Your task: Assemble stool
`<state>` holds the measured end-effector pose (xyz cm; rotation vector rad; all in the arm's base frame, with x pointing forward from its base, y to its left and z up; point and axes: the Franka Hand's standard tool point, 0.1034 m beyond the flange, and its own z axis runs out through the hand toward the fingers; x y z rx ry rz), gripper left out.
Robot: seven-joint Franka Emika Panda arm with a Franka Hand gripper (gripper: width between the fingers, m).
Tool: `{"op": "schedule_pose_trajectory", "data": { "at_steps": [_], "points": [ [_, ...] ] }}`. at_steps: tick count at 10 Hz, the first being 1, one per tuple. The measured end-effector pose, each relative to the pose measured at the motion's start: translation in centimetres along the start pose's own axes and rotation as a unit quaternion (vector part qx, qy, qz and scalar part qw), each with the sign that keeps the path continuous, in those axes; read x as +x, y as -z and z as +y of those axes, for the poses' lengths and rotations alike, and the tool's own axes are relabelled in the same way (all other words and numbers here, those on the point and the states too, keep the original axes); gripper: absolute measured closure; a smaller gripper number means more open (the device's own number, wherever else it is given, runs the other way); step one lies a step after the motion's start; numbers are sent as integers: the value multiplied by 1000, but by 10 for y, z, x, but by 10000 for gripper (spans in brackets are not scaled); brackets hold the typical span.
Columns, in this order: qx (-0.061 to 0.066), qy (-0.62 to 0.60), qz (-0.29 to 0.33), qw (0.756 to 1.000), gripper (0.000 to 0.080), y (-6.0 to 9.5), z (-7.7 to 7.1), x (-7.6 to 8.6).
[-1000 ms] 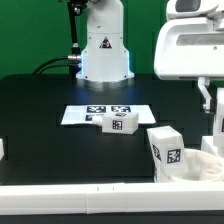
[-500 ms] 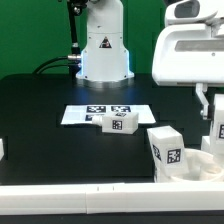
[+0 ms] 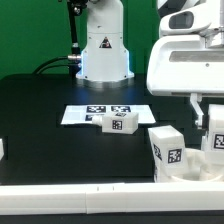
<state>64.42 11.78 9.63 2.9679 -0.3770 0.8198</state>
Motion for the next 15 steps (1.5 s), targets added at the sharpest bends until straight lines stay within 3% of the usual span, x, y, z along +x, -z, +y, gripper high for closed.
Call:
{"op": "schedule_pose_trajectory", "data": {
  "at_steps": [5, 12, 15],
  "points": [
    [6, 1, -4, 1000, 465, 9, -6, -7],
    [-5, 16, -11, 1000, 465, -4, 5, -19],
    [0, 12, 6, 1000, 465, -5, 4, -18]
  ]
}}
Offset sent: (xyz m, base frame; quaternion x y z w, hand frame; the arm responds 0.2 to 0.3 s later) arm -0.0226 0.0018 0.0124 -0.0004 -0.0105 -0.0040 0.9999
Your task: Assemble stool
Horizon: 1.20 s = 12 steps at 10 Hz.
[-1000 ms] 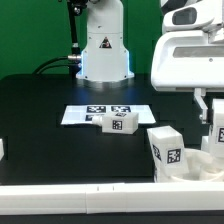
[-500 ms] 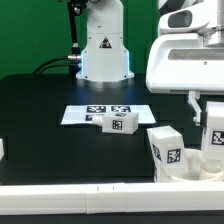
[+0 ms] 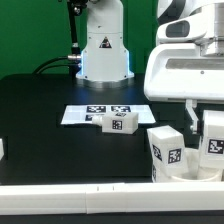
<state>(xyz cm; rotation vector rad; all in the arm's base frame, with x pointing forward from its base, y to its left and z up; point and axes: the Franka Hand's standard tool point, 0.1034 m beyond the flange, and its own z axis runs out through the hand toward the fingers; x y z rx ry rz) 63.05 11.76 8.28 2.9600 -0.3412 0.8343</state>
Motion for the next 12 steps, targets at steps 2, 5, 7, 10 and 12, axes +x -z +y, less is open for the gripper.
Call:
{"op": "schedule_pose_trajectory", "data": {
  "at_steps": [2, 5, 7, 10, 12],
  "points": [
    [3, -16, 18, 1000, 465, 0, -2, -1],
    [2, -16, 18, 1000, 455, 0, -2, -2],
    [2, -14, 18, 1000, 287, 0, -2, -2],
    [4, -60, -5, 998, 151, 8, 0, 10],
    [1, -91, -42, 995, 151, 12, 6, 22]
  ]
}}
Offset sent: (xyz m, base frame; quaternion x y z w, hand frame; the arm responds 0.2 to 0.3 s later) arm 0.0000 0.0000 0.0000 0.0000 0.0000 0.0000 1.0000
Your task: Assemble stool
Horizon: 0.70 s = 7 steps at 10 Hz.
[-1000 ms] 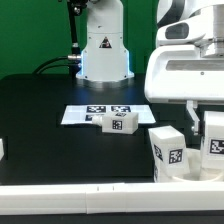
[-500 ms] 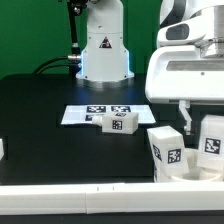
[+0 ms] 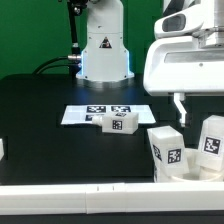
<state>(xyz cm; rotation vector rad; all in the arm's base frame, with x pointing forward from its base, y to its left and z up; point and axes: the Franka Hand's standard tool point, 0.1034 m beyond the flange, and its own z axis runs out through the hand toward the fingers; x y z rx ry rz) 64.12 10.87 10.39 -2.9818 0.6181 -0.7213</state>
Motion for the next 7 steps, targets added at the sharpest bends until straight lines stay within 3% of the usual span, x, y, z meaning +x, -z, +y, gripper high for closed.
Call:
{"op": "schedule_pose_trajectory", "data": {
  "at_steps": [2, 4, 7],
  "points": [
    [-6, -19, -28, 999, 150, -3, 22, 10],
    [-21, -26, -102, 994, 150, -6, 16, 1],
    [-41, -34, -204, 977, 150, 3, 7, 7]
  ]
}}
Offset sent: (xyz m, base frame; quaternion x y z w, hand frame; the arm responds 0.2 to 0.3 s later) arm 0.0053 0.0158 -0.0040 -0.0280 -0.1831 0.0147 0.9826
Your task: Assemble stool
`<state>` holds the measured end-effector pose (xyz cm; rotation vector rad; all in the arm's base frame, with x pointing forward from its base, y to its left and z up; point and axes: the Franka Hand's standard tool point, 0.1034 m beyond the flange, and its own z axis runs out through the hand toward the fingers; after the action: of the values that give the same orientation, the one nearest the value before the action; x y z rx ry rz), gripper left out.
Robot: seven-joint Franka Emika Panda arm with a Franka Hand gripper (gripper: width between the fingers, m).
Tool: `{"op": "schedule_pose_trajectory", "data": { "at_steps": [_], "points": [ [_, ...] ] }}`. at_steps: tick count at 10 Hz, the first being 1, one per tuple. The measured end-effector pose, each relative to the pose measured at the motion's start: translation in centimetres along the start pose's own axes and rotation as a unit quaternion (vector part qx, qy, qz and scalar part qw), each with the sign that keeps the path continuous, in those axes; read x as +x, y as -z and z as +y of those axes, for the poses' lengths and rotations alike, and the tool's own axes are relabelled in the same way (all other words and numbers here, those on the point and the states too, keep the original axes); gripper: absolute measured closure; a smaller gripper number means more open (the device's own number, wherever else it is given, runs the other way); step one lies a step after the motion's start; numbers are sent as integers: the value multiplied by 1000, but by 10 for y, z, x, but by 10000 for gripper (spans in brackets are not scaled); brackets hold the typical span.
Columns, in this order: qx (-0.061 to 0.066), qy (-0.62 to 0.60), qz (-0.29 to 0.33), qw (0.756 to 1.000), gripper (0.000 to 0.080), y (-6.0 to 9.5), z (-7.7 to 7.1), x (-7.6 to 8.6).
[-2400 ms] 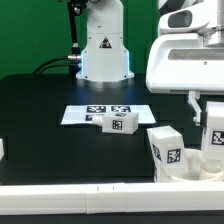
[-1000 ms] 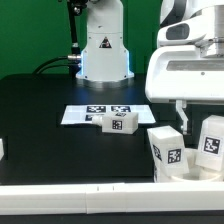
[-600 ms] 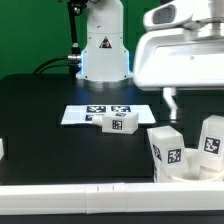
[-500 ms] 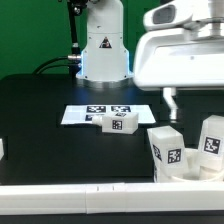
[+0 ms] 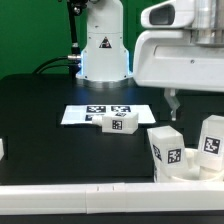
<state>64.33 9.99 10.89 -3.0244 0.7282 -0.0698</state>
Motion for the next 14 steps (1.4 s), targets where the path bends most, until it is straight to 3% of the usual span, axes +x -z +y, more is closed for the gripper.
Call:
{"op": "schedule_pose_trajectory", "data": {
  "at_steps": [1, 2, 5, 8, 12, 14],
  "points": [
    [2, -4, -6, 1000, 150, 7, 1, 6],
    [-5, -7, -26, 1000, 150, 9, 6, 5],
    [-2, -33, -18, 999, 150, 7, 5, 7],
    [11, -77, 5, 997, 150, -16, -16, -18],
    [4, -82, 4, 997, 150, -29, -10, -23],
    [5, -99, 3, 995, 397, -29, -10, -23]
  ]
}}
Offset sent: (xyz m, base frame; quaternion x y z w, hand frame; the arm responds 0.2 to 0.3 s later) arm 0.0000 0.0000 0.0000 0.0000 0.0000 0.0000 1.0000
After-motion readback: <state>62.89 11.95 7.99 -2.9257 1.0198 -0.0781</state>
